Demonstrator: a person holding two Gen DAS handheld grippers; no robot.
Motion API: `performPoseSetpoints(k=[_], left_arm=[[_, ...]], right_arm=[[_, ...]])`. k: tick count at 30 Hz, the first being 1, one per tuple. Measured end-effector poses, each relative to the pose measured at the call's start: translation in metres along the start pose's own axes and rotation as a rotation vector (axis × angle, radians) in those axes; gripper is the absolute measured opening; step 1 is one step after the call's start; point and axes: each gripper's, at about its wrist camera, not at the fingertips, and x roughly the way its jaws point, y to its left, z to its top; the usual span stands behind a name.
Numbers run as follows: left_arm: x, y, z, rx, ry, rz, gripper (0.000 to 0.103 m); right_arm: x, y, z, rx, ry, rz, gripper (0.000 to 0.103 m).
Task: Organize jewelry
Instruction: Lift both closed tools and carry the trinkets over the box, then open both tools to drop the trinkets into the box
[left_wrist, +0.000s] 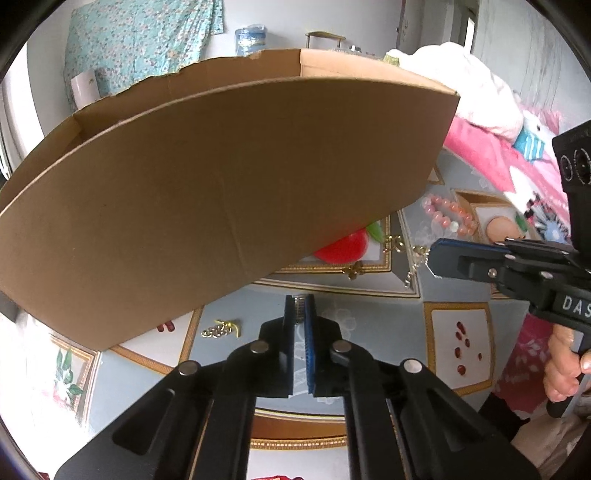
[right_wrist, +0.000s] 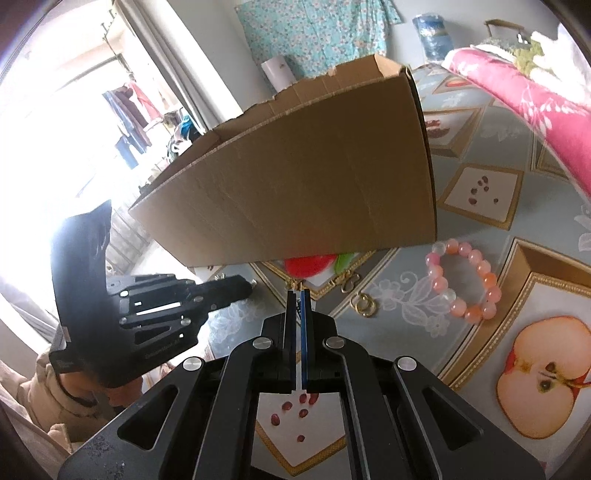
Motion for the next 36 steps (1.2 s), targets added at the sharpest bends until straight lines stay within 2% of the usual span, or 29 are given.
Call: performPoseSetpoints(k=[4,12,15,20,23,26,28,32,34,36], left_arm=[[-0.022,0.005,-0.003,-0.034,-0.057,-0.03,0.004],[-0.081,0.014,0.0,-0.06,-0.208,-0.063,0.004],[-0.106,0.018,0.008,-0.068,-0.291,-0.093,0.004],[-0.133,0.027,0.038,-0.054,-0.407,-0.106,0.004],[-0.119,0.037,0.061,-0.061,-0.378,-0.111,0.004],[-0.086,0.053,0.086,-0.125,-0.281,-0.172,0.004],[-0.065,0.061,0.101,-0.158,-0.227,-0.184,0.004],[-0.029,0.075,0.124,-0.222,-0.118,-0.193,0.004],[-0.017,0.077,0.131,-0.249,-0.085,-0.18,0.005],[-0.011,0.078,0.134,-0.269,-0.06,-0.185,0.005]], right_arm=[[-0.014,0.004,0.006,-0.005,-0.033,0.03,0.0],[-0.047,0.013,0.034,0.032,-0.103,0.146,0.0],[-0.06,0.024,0.049,0.0,-0.14,0.172,0.0],[-0.067,0.036,0.093,-0.053,-0.19,0.217,0.0],[-0.046,0.032,0.12,-0.053,-0.155,0.219,0.0],[-0.011,0.022,0.139,-0.023,-0.065,0.203,0.0],[0.019,0.015,0.152,-0.01,0.022,0.172,0.0],[0.053,0.003,0.16,0.022,0.123,0.134,0.001],[0.062,-0.001,0.162,0.023,0.144,0.118,0.005],[0.06,-0.005,0.162,0.032,0.128,0.116,0.01]])
